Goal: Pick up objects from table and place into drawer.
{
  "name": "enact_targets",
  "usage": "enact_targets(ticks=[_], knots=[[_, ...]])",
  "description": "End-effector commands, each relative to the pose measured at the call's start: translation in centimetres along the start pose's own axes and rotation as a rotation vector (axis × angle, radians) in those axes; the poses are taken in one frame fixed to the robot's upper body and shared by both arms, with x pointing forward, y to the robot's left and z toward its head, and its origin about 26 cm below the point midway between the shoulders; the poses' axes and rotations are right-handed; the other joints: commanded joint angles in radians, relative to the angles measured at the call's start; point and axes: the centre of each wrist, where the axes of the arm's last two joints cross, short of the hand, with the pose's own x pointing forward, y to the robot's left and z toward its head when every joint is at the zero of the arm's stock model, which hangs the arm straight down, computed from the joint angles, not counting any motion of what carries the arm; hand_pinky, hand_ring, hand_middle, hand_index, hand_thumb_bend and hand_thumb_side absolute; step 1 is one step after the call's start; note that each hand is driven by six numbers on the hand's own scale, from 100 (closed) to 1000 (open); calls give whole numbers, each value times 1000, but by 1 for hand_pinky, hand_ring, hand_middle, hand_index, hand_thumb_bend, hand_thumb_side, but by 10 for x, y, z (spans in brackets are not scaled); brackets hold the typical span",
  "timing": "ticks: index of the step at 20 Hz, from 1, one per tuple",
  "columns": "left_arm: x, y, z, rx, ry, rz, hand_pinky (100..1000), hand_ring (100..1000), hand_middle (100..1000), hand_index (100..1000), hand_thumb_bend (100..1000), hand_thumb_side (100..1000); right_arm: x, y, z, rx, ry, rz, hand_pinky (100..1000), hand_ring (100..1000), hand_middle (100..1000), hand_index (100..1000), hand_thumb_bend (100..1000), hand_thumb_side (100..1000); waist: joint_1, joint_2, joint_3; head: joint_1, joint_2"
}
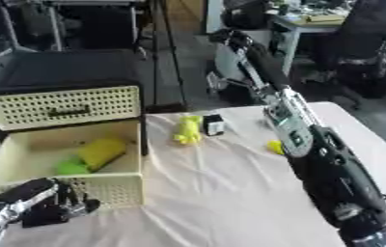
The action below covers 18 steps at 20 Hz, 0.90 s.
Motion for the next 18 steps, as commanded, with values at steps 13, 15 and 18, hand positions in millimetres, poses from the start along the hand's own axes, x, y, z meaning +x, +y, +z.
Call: enact_targets(ticks=[13, 15, 18], knots=[[5, 17, -12, 414, 54, -32, 669, 757, 826, 859, 547, 1000, 7, -13, -10, -51, -33, 4, 850, 850, 837, 865, 100, 482, -2, 0, -17, 12, -17], [3, 15, -14, 434, 58, -29, 665, 747, 815, 855, 554, 1000, 7, -13, -10, -51, -33, 6, 850, 850, 837, 865, 100, 482, -1, 0, -19, 11, -17], [2, 14, -16, 454, 72, -21, 659, 734, 800, 848, 568, 1000, 7, -12, -10, -50, -31, 6, 851, 850, 837, 865, 100, 483, -1, 0, -20, 10, -18]])
